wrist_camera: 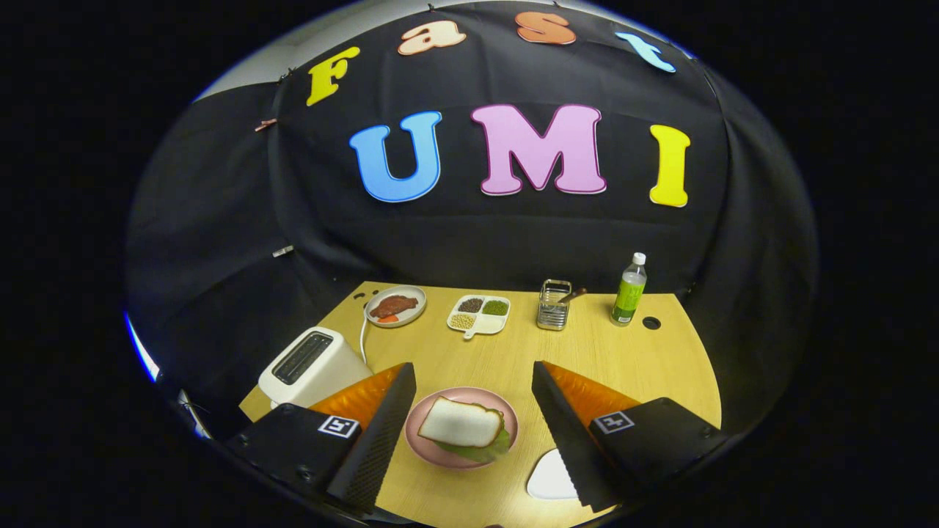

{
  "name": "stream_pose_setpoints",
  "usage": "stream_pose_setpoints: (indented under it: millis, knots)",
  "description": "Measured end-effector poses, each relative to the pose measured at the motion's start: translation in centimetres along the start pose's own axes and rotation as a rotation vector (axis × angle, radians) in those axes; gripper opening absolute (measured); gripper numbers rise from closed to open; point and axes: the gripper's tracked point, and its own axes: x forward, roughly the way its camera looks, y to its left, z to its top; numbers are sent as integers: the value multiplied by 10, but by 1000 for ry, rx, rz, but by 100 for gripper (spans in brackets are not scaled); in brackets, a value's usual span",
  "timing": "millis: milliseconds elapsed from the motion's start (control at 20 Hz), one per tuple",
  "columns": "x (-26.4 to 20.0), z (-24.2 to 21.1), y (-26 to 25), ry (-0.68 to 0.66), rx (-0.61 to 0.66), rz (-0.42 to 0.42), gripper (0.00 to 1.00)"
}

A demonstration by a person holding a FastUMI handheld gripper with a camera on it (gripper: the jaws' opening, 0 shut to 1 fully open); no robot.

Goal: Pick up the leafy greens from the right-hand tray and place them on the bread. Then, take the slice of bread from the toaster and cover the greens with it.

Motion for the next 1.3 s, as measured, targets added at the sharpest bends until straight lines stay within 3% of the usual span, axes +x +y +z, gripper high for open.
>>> stream_pose_setpoints:
  millis: [450, 1300]
  knots:
    - [-63, 17, 11, -176, -62, -74, 99]
    - [-71, 10, 5, -172, -64, -116, 99]
